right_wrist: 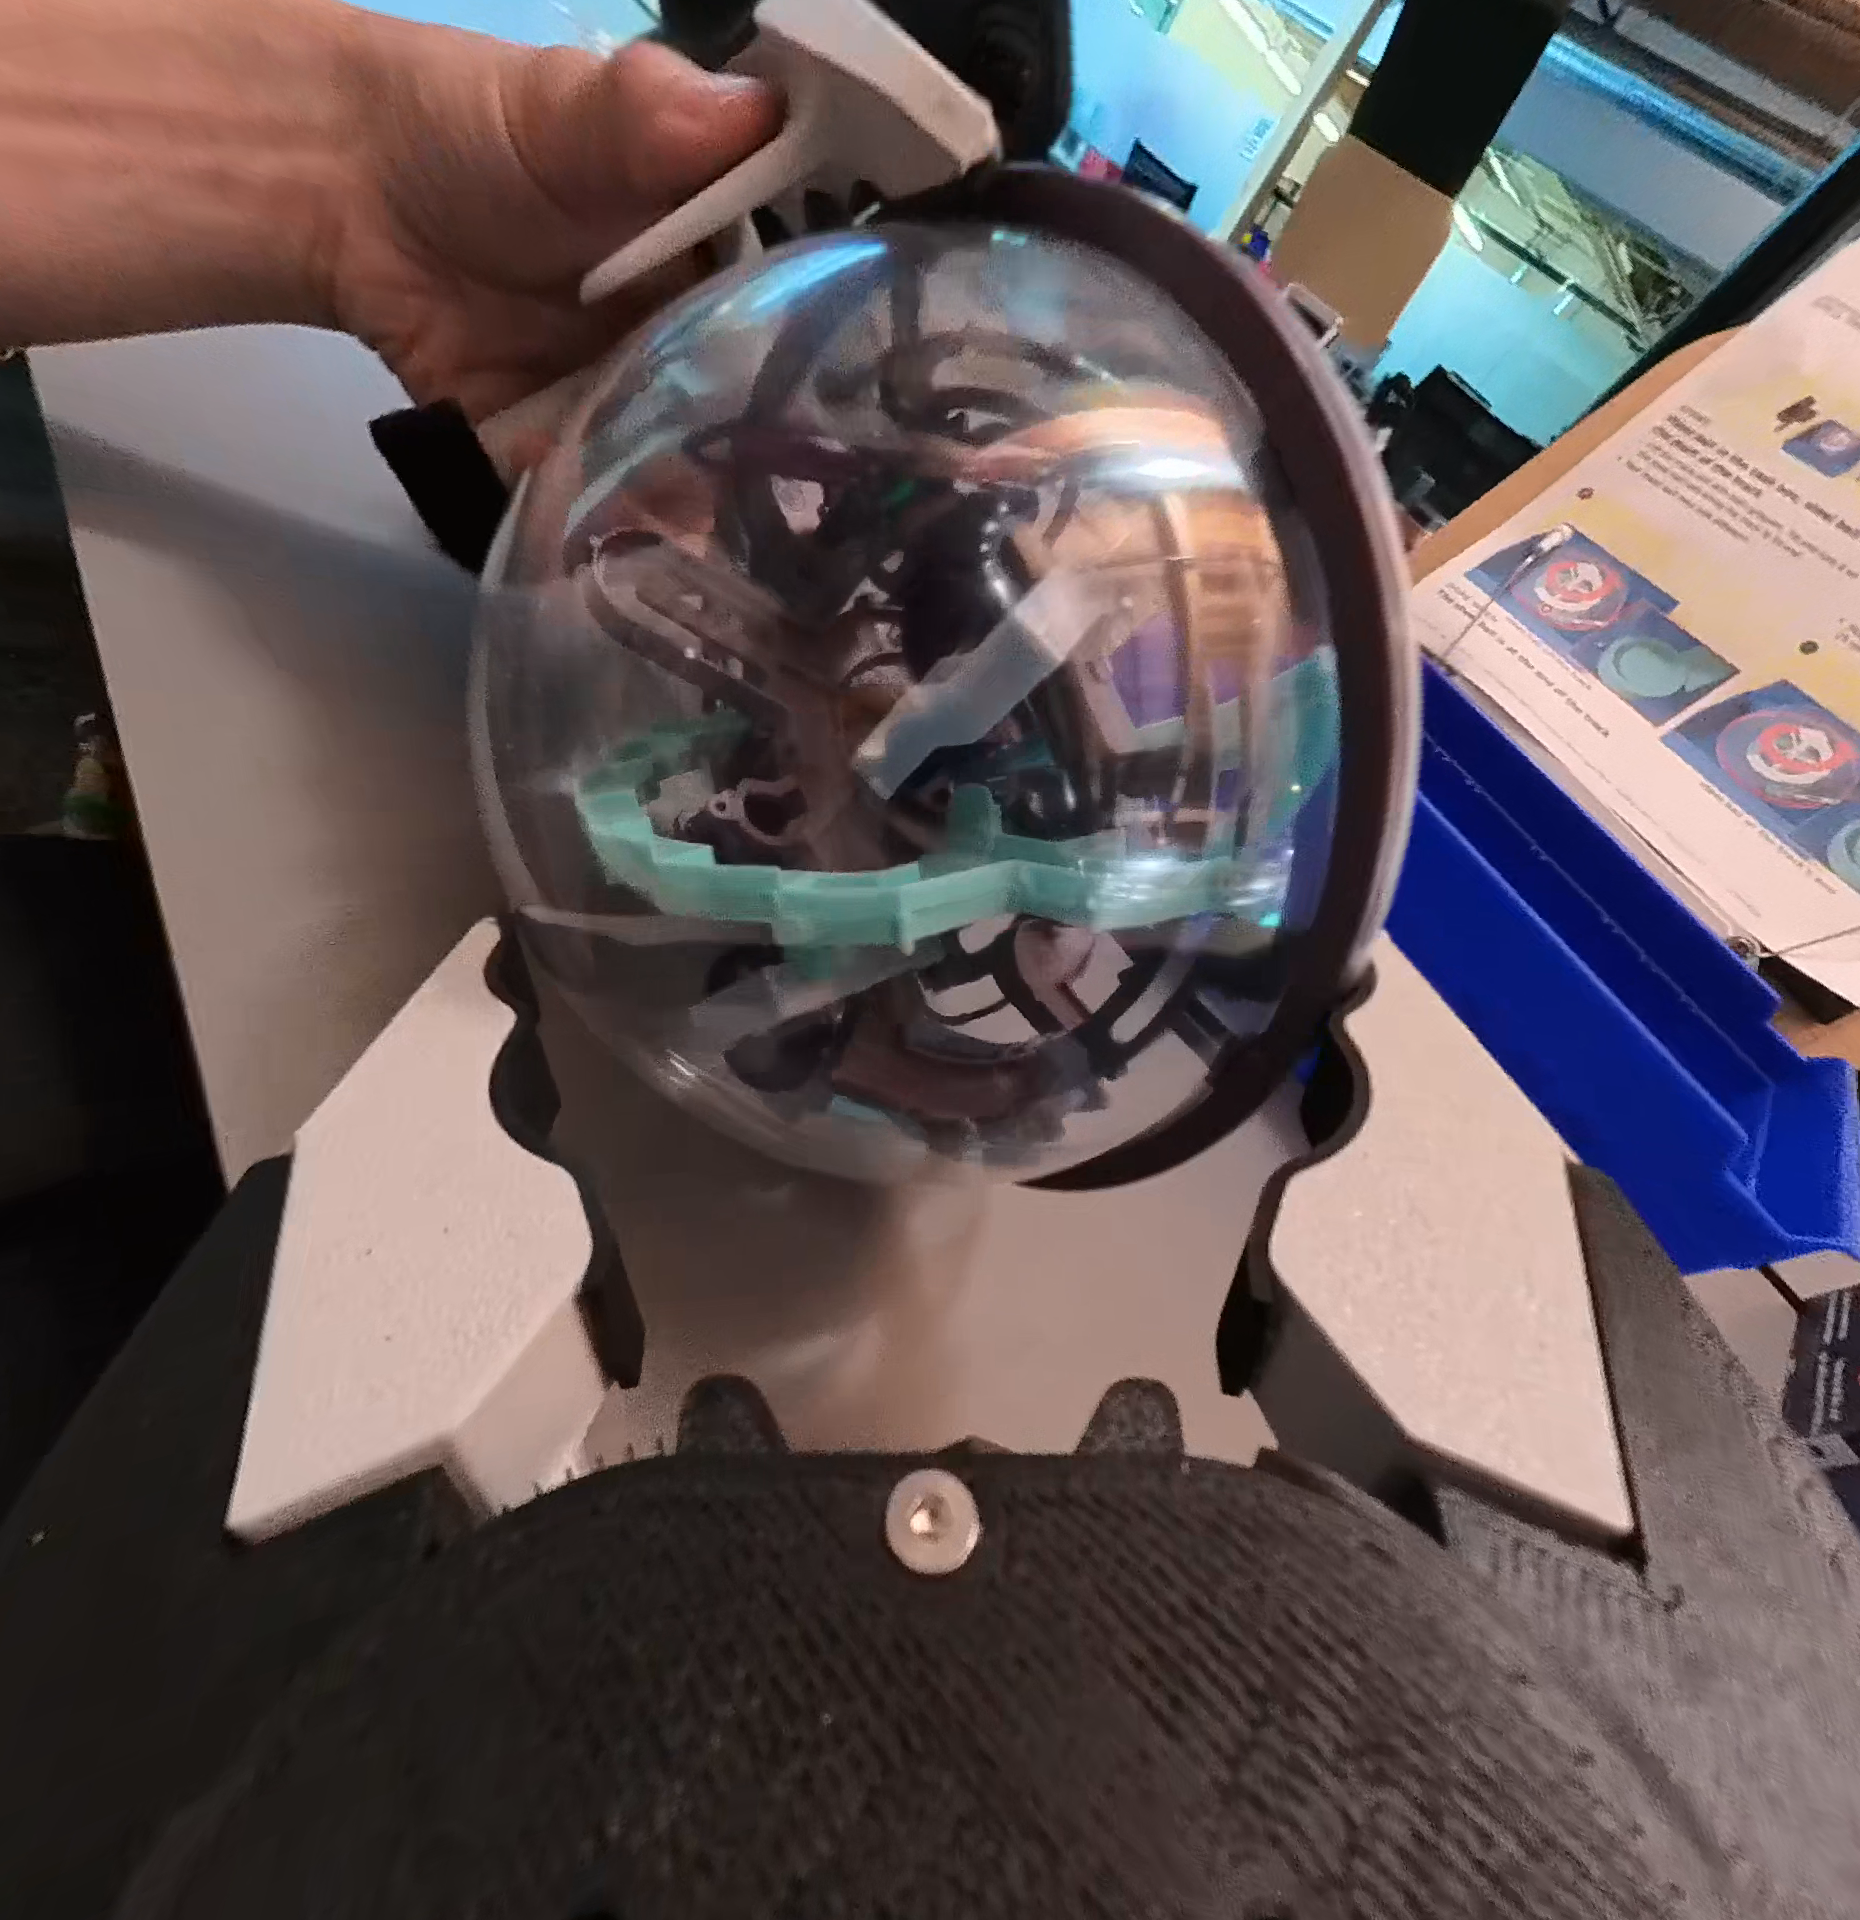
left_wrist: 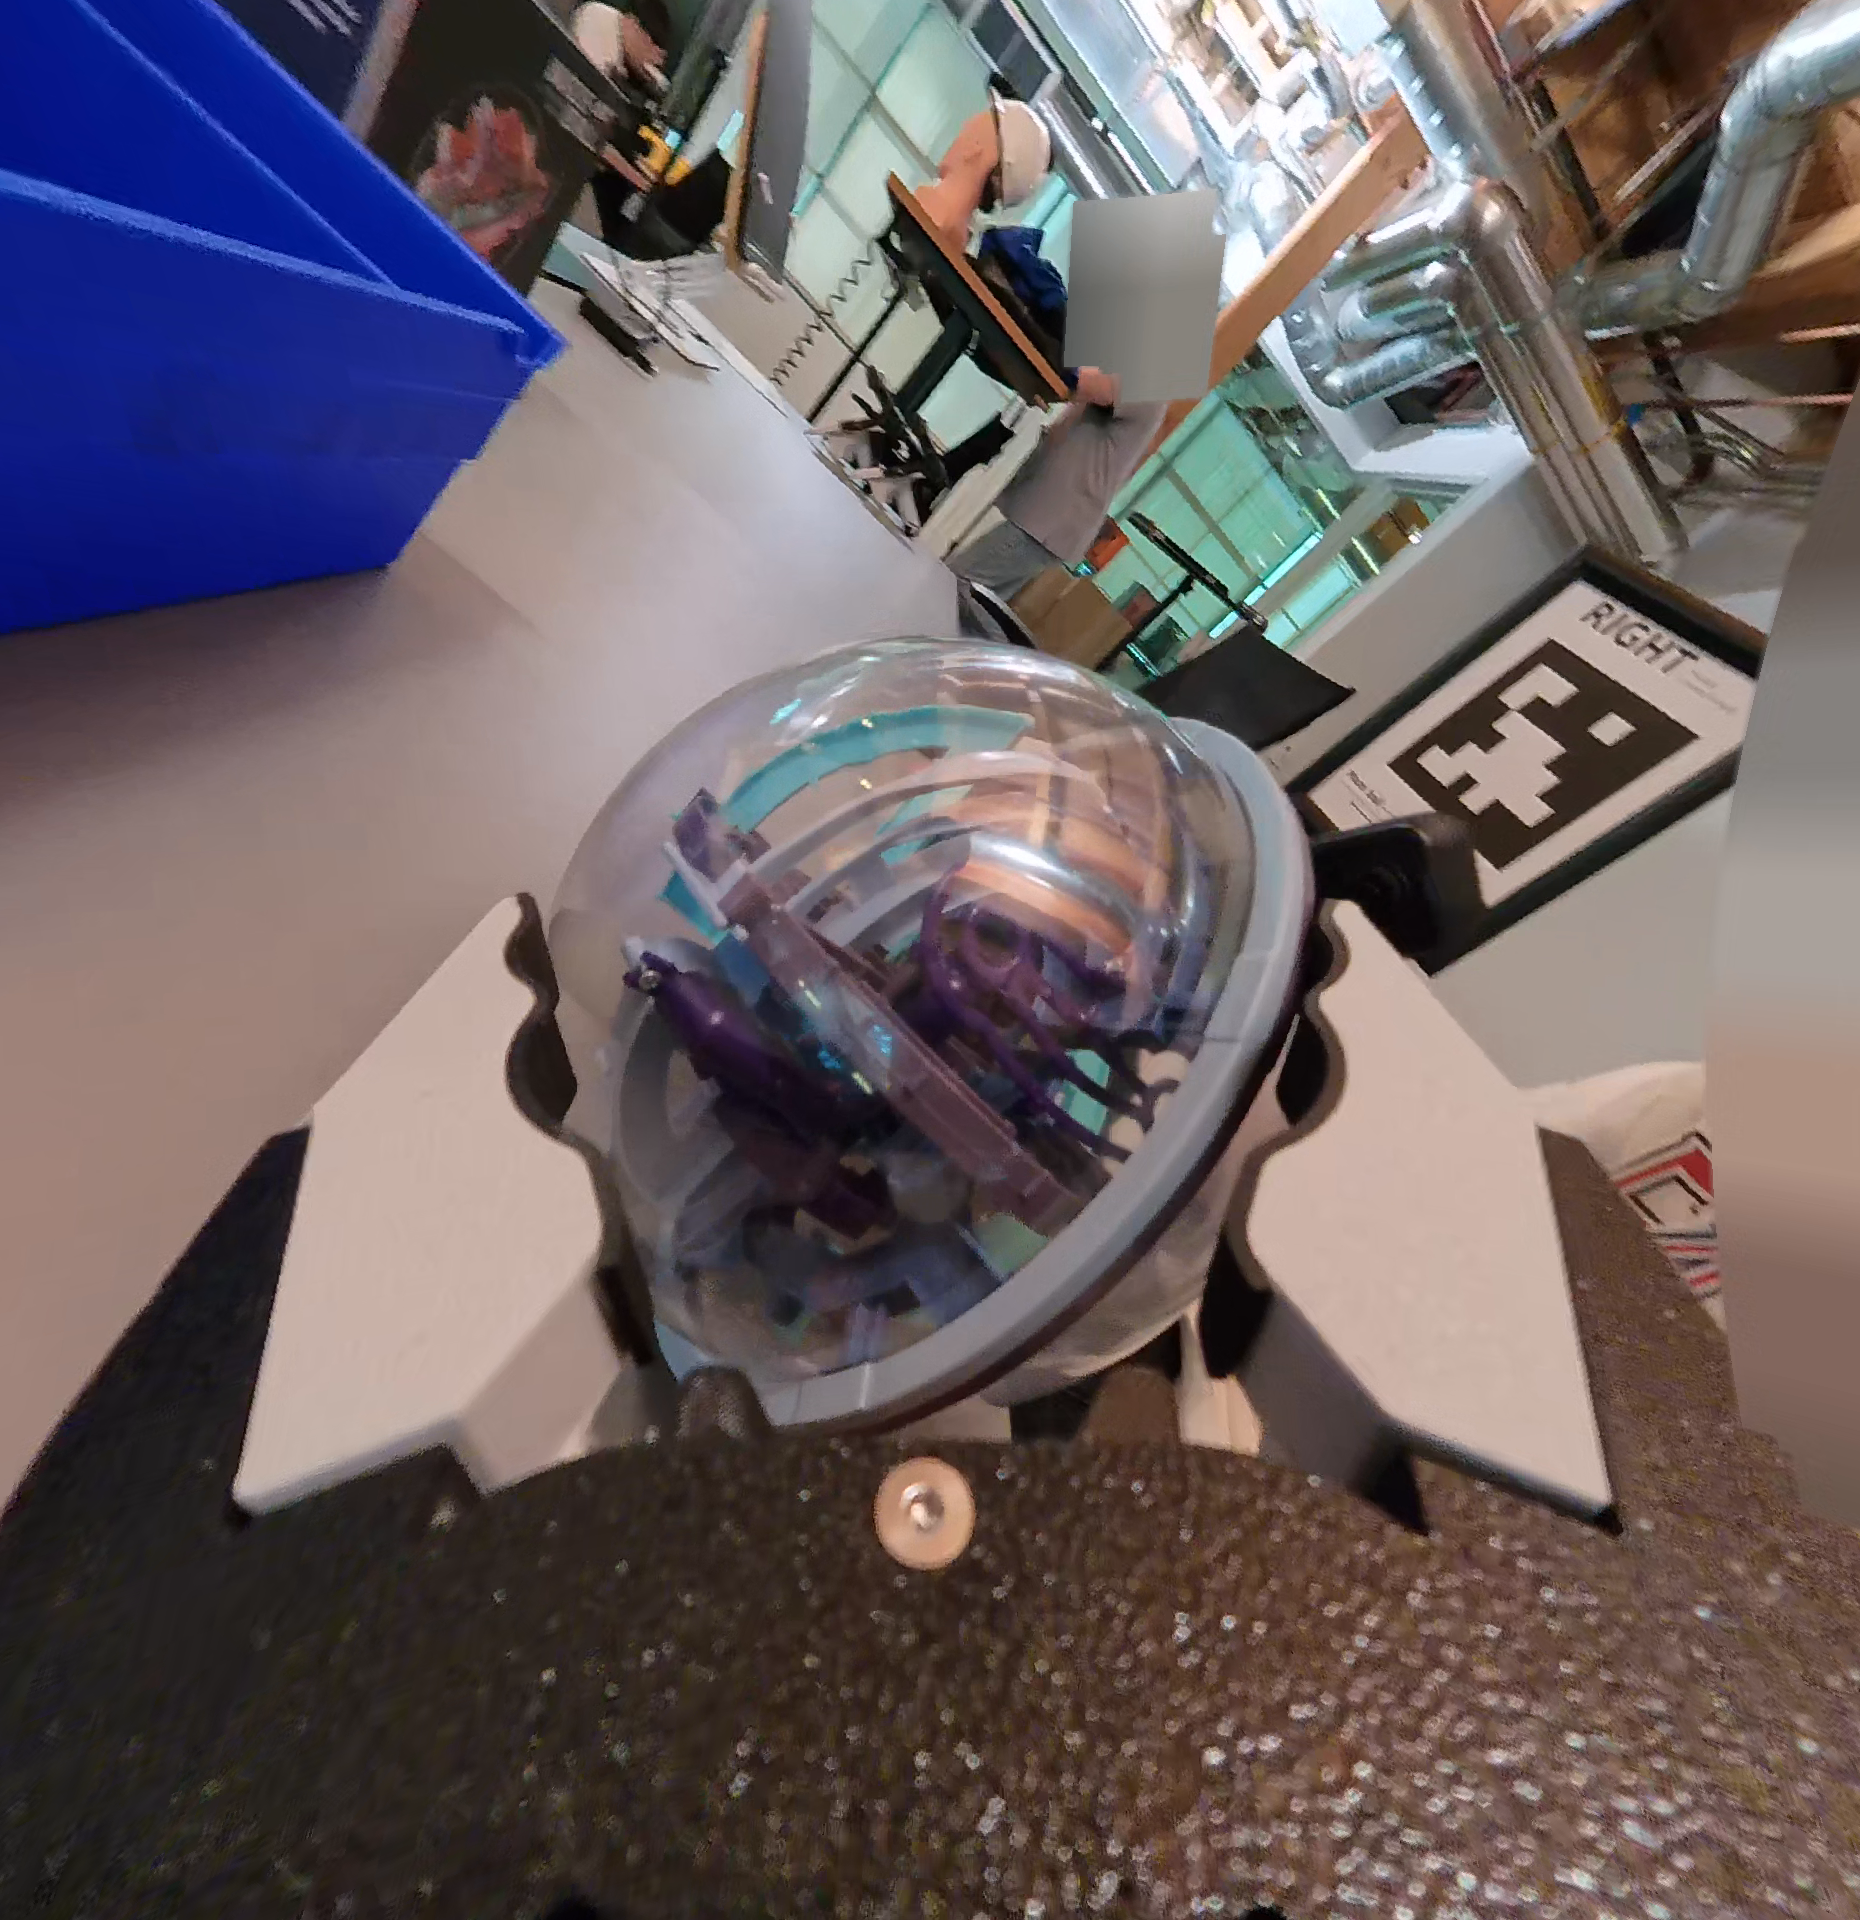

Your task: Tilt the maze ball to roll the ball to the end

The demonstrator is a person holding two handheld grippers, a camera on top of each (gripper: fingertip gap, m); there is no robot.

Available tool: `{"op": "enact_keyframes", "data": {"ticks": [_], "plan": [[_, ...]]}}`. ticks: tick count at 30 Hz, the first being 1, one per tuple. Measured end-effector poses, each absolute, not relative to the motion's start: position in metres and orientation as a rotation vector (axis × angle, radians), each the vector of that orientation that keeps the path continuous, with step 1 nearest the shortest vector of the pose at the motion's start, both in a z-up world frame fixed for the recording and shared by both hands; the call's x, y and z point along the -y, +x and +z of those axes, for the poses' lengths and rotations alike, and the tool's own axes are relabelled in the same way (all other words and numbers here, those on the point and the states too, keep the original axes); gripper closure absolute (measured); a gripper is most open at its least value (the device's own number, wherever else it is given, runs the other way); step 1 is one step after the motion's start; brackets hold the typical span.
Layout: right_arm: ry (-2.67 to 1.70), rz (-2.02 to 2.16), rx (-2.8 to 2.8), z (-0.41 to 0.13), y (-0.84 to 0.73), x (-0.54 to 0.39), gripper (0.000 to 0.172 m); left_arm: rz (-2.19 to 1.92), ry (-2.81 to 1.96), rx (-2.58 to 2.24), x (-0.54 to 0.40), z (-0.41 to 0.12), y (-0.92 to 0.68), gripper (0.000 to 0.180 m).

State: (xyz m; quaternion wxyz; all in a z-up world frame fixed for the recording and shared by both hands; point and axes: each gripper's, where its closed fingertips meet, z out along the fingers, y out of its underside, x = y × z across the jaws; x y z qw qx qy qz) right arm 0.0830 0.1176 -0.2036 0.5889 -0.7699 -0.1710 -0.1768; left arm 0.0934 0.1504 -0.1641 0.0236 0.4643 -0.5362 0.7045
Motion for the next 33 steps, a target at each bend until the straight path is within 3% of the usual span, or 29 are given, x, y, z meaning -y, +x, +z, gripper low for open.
{"op": "enact_keyframes", "data": {"ticks": [2, 7, 10, 15, 17, 20, 25, 33], "plan": [[-1.771, -0.427, 0.408, -0.204, 0.081, -0.119, 0.02, 2.166, 1.392, 1.645, -0.146, -0.165, 0.09, 0.045], [-1.742, -0.432, 0.418, -0.2, 0.076, -0.121, 0.02, 2.178, 1.346, 1.593, -0.147, -0.165, 0.089, 0.045], [-1.74, -0.412, 0.387, -0.198, 0.077, -0.121, 0.024, 2.361, 1.31, 1.649, -0.158, -0.152, 0.096, 0.06], [-1.738, -0.392, 0.336, -0.196, 0.081, -0.121, 0.029, 2.599, 1.179, 1.769, -0.163, -0.133, 0.086, 0.065], [-1.742, -0.388, 0.308, -0.197, 0.084, -0.122, 0.028, 2.569, 1.132, 1.737, -0.157, -0.132, 0.082, 0.052], [-1.741, -0.364, 0.274, -0.198, 0.086, -0.123, 0.027, 2.56, 1.107, 1.792, -0.154, -0.135, 0.081, 0.047], [-1.755, -0.342, 0.218, -0.202, 0.091, -0.124, 0.027, 2.459, 1.194, 2.097, -0.154, -0.158, 0.089, 0.052], [-1.828, -0.418, 0.224, -0.215, 0.096, -0.126, 0.018, 2.313, 1.401, 1.67, -0.158, -0.168, 0.104, 0.054]]}}
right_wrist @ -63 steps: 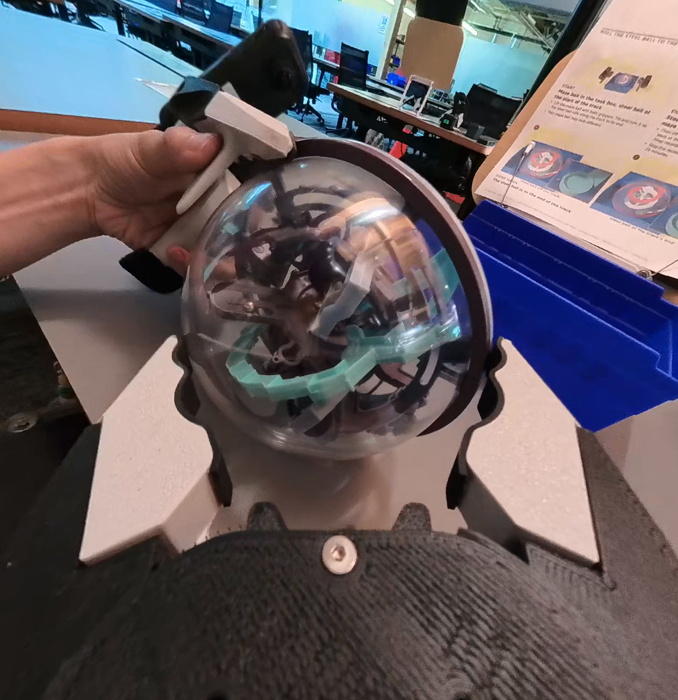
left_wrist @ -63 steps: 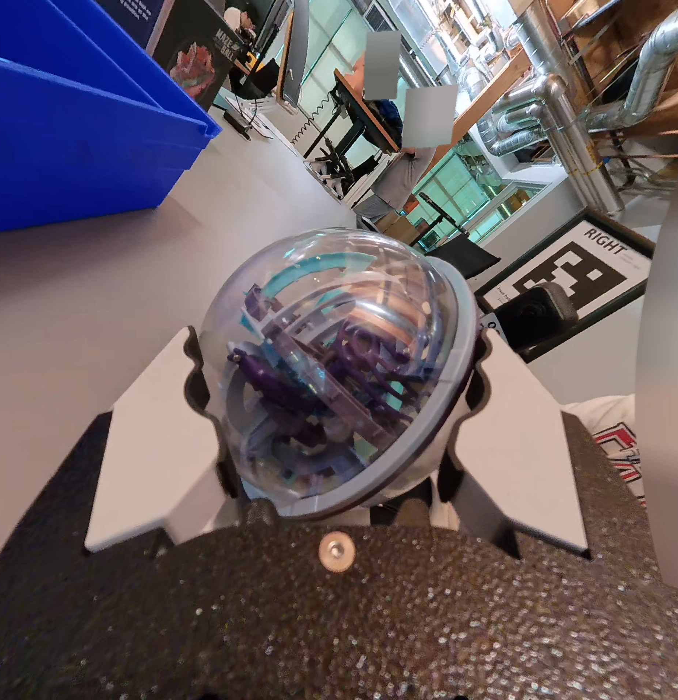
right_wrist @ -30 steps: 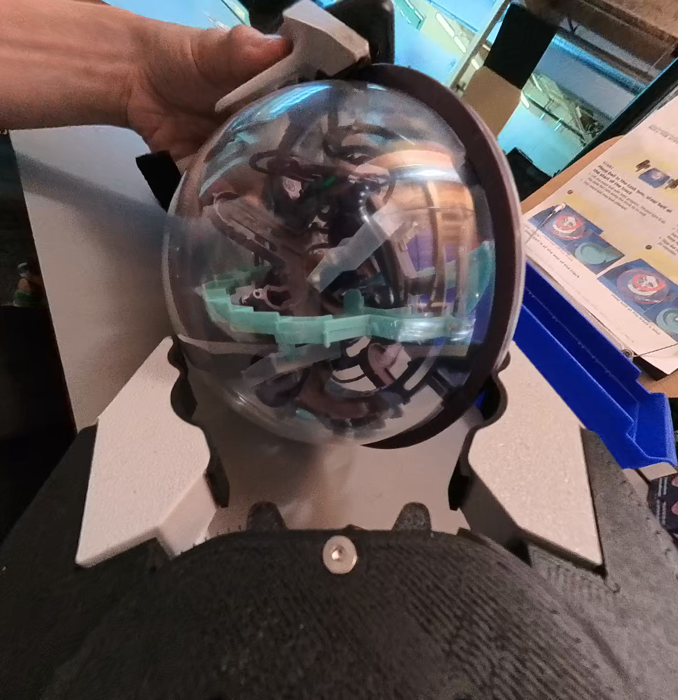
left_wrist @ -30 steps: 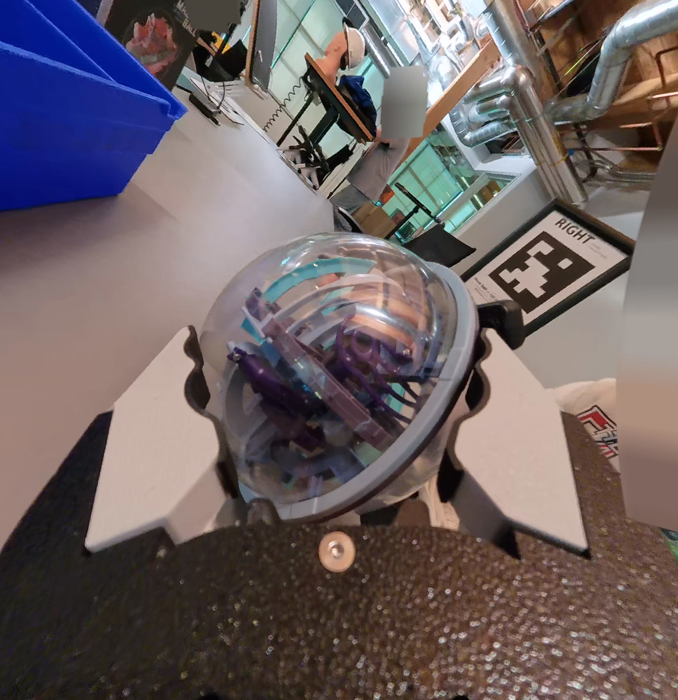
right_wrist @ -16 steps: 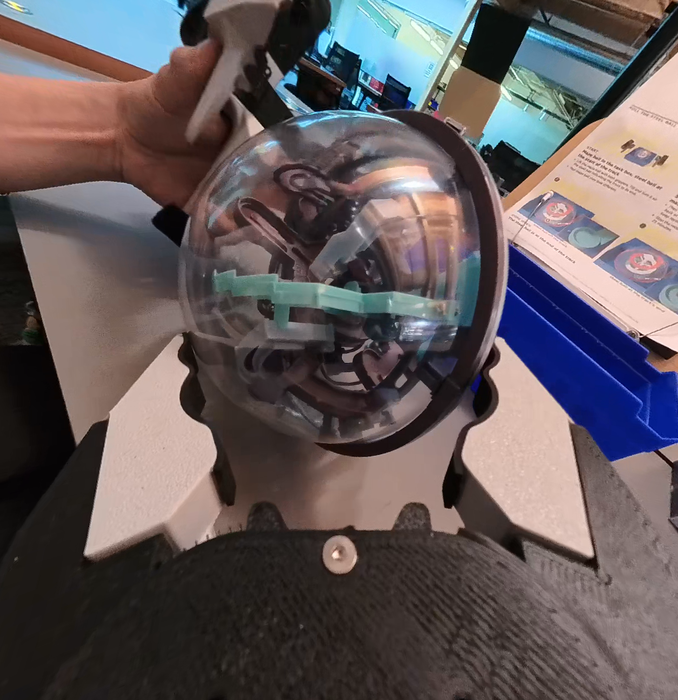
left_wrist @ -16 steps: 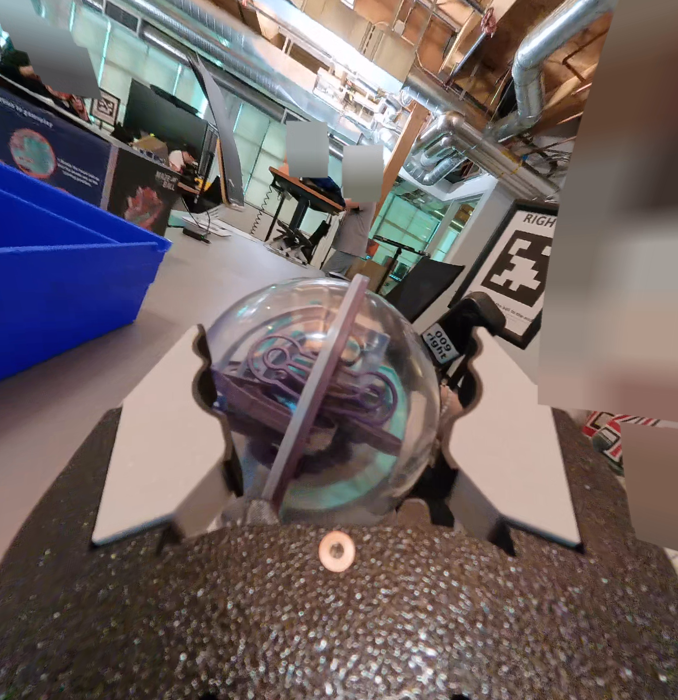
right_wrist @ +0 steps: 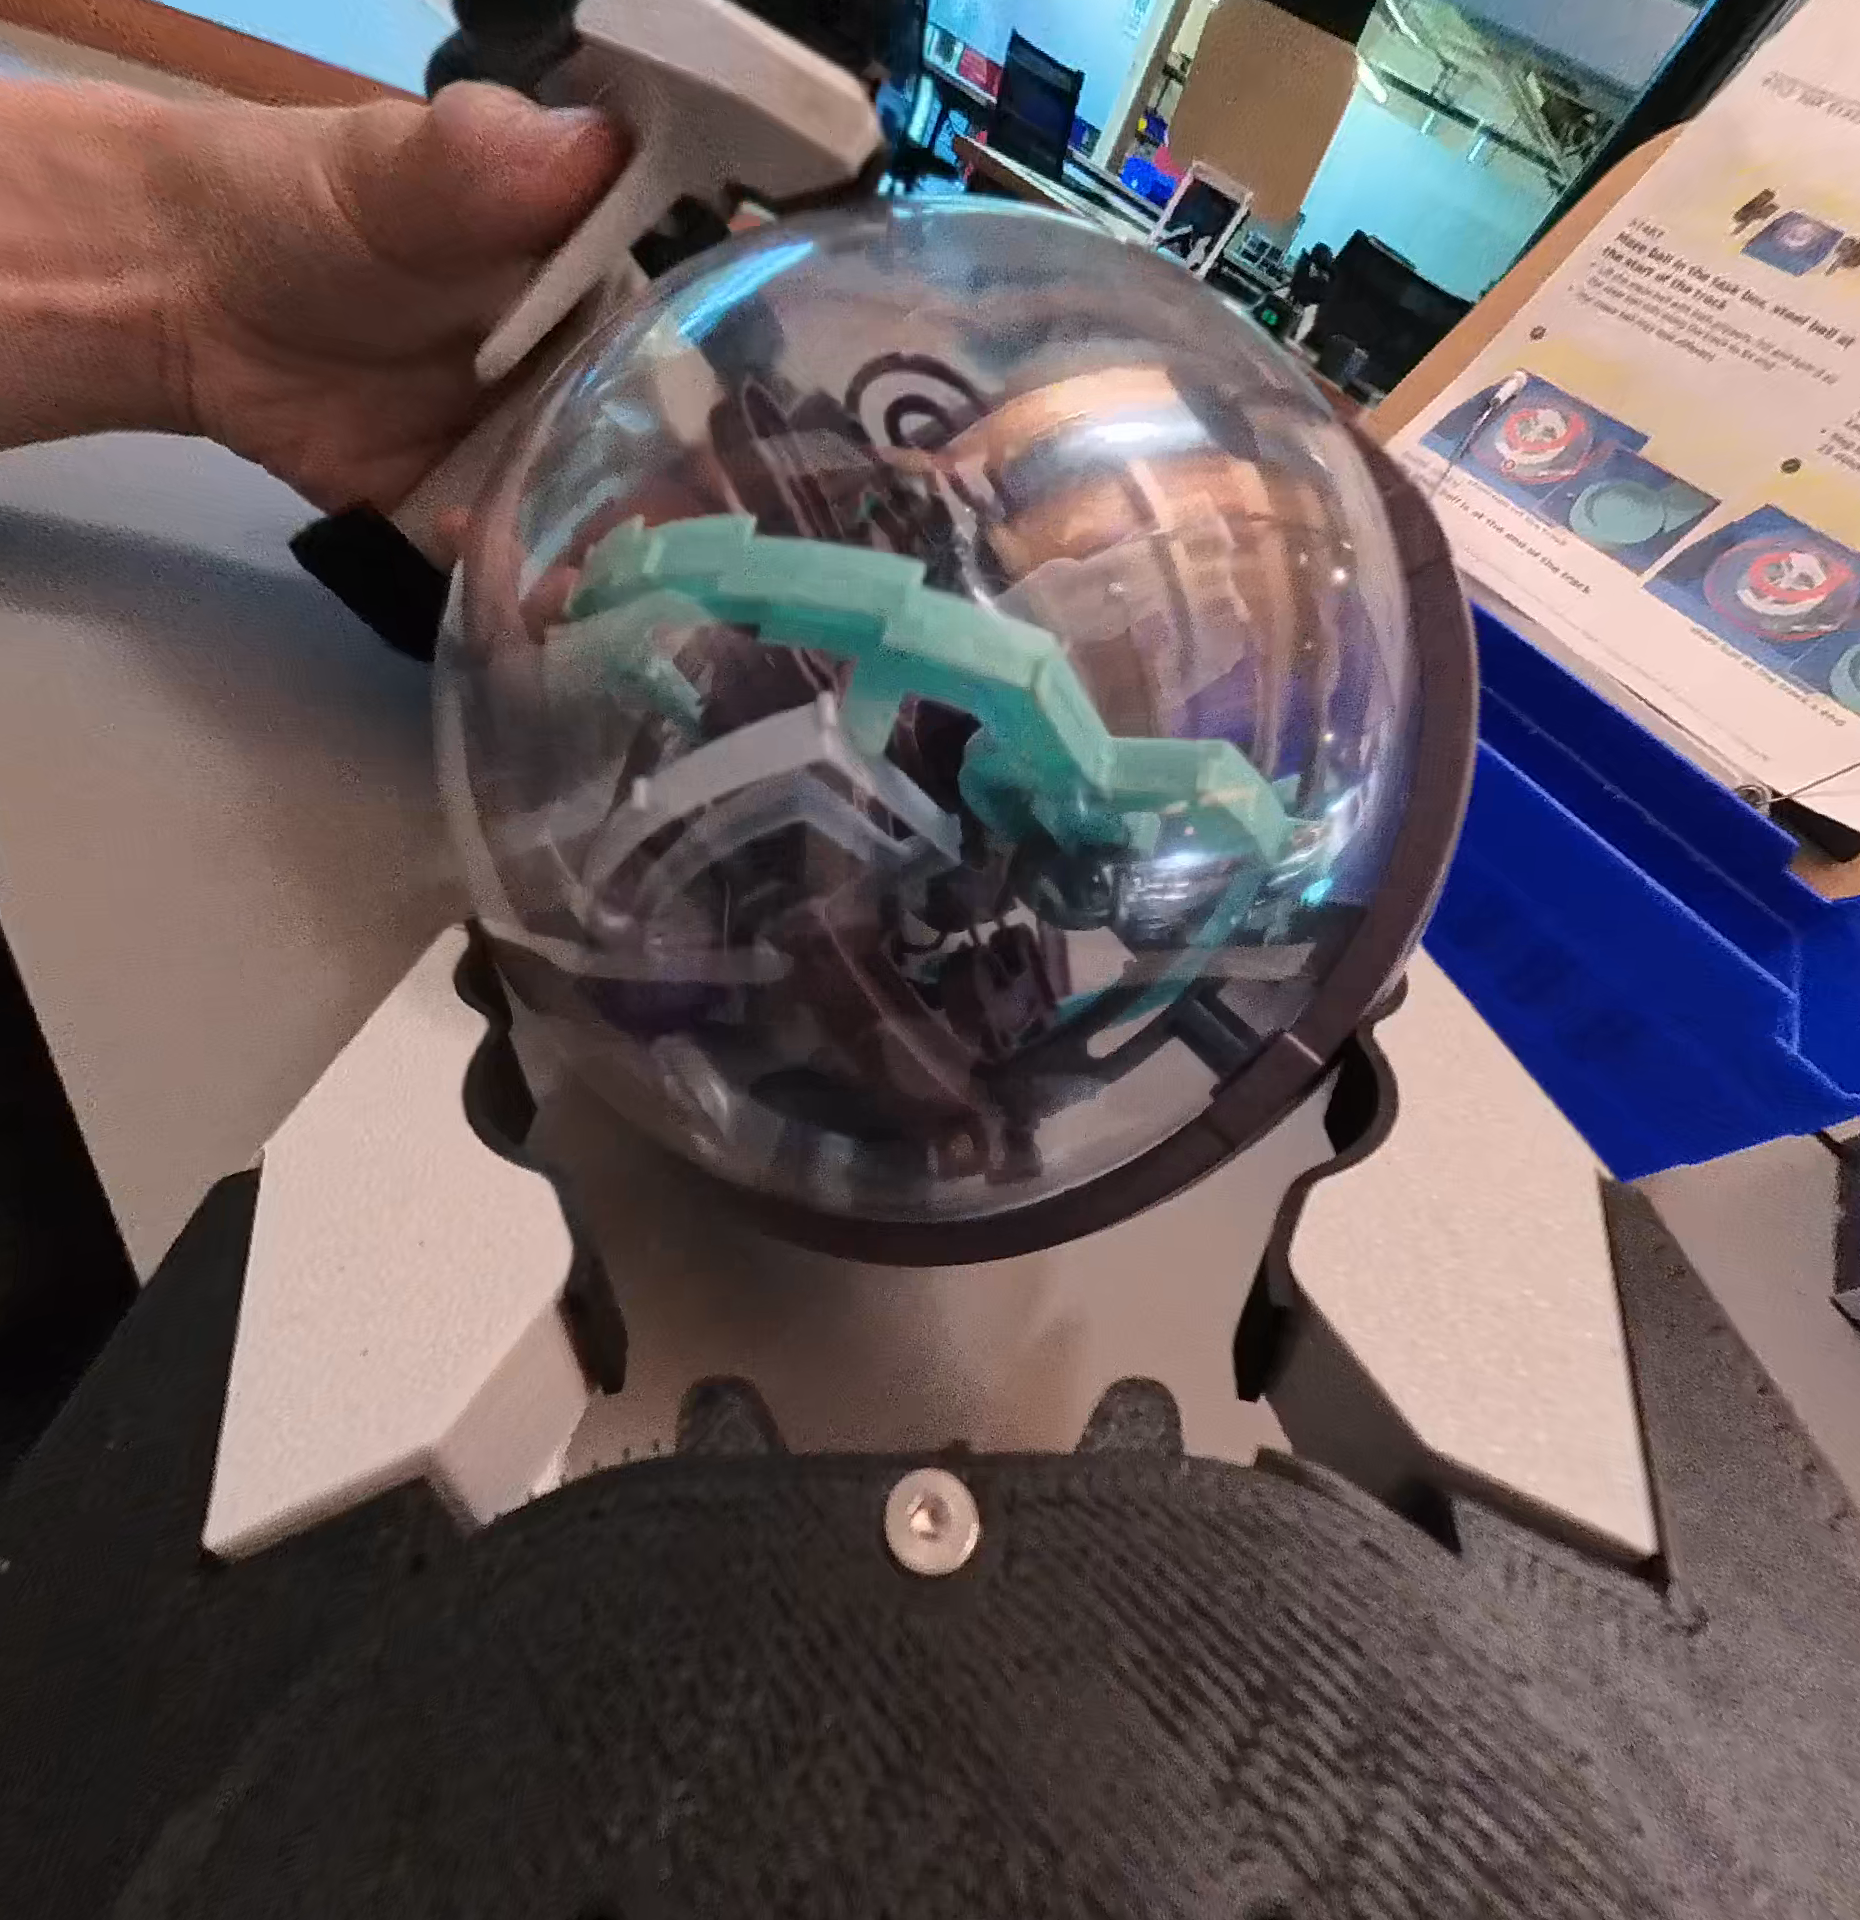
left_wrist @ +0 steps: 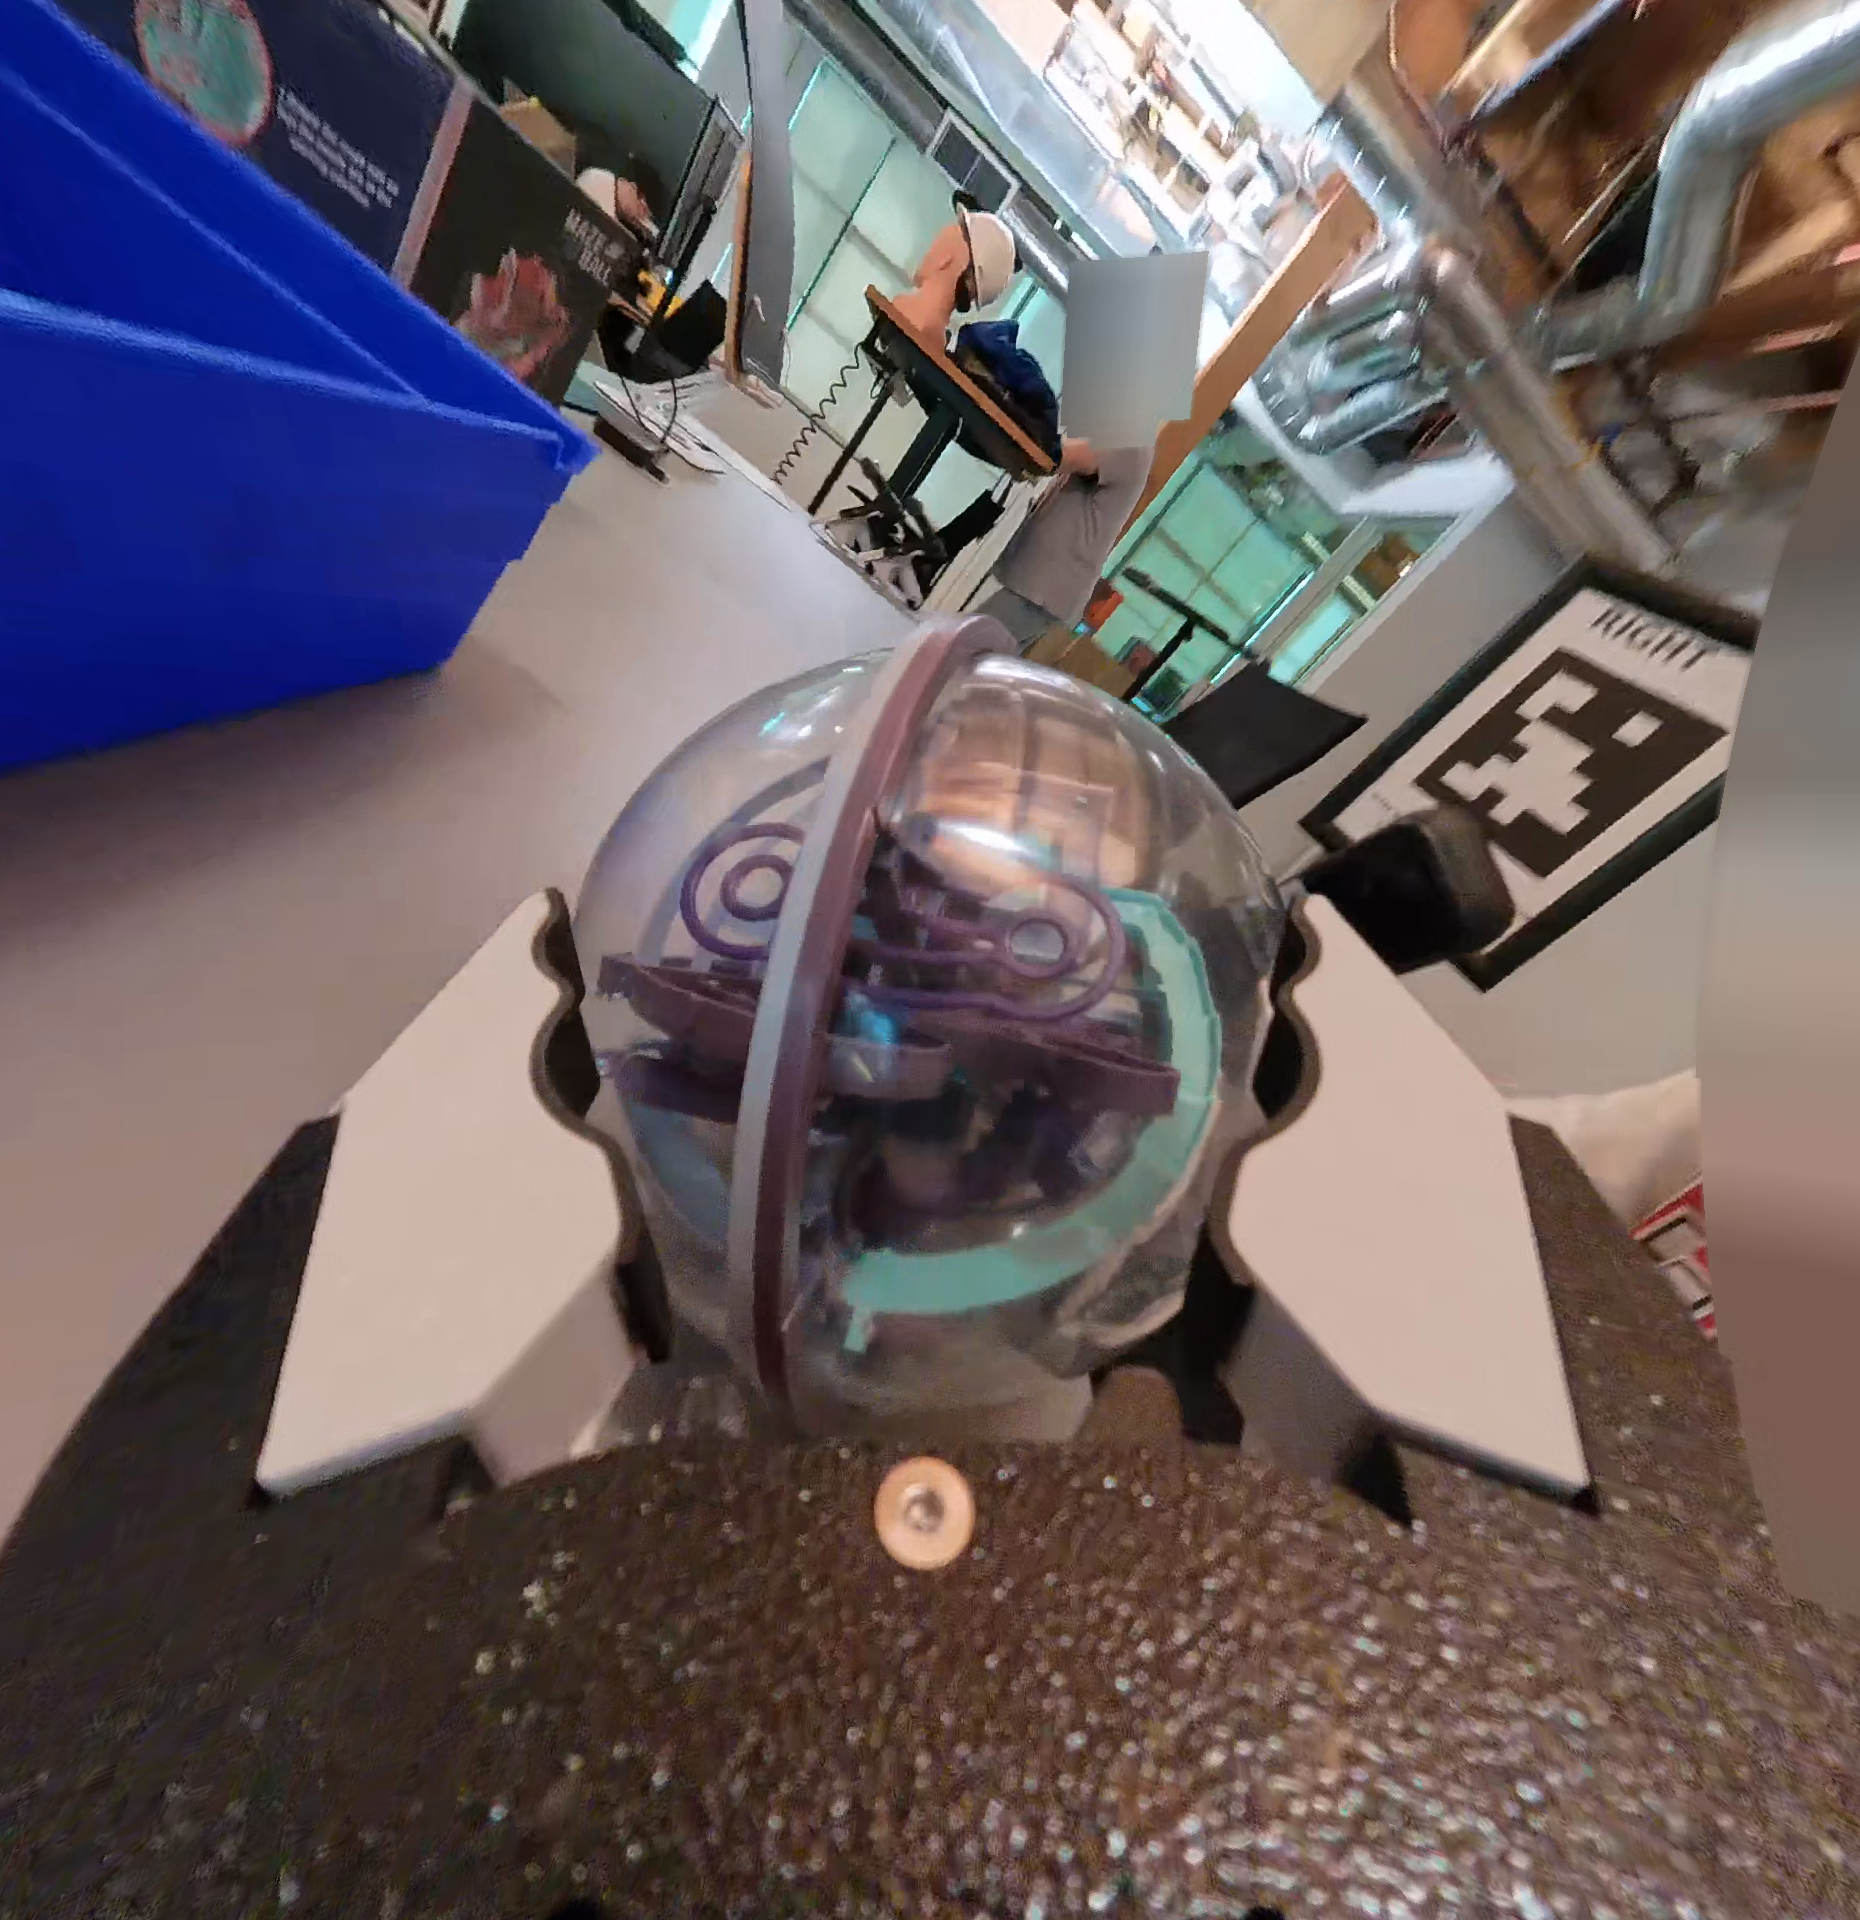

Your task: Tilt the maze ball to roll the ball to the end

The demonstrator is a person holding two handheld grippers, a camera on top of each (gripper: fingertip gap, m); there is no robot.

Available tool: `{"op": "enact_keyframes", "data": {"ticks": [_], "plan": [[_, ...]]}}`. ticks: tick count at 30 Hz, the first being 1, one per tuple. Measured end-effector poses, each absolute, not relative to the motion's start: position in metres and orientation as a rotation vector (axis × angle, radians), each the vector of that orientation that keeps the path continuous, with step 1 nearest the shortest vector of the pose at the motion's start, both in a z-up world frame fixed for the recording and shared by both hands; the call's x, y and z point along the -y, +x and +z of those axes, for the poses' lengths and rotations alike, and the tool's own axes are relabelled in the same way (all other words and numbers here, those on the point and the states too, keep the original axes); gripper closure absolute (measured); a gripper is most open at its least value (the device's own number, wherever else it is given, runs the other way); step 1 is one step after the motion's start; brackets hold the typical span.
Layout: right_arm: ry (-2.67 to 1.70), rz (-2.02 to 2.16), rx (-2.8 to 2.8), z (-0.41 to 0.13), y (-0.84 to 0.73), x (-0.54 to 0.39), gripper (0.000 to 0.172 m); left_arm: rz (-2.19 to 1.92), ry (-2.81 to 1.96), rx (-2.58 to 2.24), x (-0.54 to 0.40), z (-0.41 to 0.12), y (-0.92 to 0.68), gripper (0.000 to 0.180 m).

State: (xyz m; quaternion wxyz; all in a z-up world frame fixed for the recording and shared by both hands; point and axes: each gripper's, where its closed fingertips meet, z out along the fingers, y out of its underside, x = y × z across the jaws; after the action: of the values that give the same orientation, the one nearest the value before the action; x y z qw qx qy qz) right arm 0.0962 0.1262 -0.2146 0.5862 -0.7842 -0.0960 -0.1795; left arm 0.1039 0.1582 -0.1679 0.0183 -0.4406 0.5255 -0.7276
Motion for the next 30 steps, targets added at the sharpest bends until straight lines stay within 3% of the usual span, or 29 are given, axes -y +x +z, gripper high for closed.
{"op": "enact_keyframes", "data": {"ticks": [26, 30], "plan": [[-1.873, -0.288, 0.191, -0.219, 0.093, -0.123, 0.024, -2.269, -1.636, -1.54, -0.162, -0.17, 0.109, 0.054], [-1.885, -0.32, 0.185, -0.22, 0.096, -0.123, 0.028, -2.26, -1.536, -1.493, -0.168, -0.163, 0.113, 0.062]]}}
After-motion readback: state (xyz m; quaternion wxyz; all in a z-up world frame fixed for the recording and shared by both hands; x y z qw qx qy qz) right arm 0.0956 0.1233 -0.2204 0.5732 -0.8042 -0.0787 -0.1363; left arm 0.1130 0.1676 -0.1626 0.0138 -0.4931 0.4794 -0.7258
